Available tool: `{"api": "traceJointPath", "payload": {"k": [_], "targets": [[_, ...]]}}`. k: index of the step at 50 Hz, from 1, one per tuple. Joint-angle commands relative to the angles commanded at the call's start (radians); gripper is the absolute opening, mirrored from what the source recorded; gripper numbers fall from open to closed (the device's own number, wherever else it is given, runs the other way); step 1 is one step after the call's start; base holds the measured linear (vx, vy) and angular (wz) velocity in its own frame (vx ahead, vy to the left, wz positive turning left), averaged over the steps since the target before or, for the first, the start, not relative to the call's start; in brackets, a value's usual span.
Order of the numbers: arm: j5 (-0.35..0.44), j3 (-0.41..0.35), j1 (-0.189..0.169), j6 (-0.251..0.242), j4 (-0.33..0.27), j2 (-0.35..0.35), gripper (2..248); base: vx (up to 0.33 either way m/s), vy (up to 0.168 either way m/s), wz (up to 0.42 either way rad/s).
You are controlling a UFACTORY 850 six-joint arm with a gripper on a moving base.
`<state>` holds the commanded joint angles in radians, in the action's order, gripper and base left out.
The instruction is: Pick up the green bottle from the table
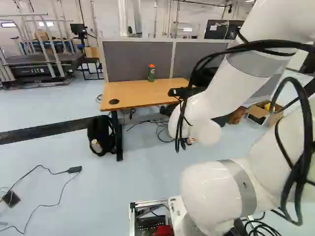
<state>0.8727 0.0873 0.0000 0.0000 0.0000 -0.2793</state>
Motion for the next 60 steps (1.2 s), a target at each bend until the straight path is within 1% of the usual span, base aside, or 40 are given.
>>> {"api": "traceJointPath", "payload": {"k": [16,60], "targets": [[0.000,0.000,0.000,0.000,0.000,0.000,248,0.065,0.002,-0.009],[0.000,0.000,0.000,0.000,0.000,0.000,248,0.175,0.003,-0.020]]}}
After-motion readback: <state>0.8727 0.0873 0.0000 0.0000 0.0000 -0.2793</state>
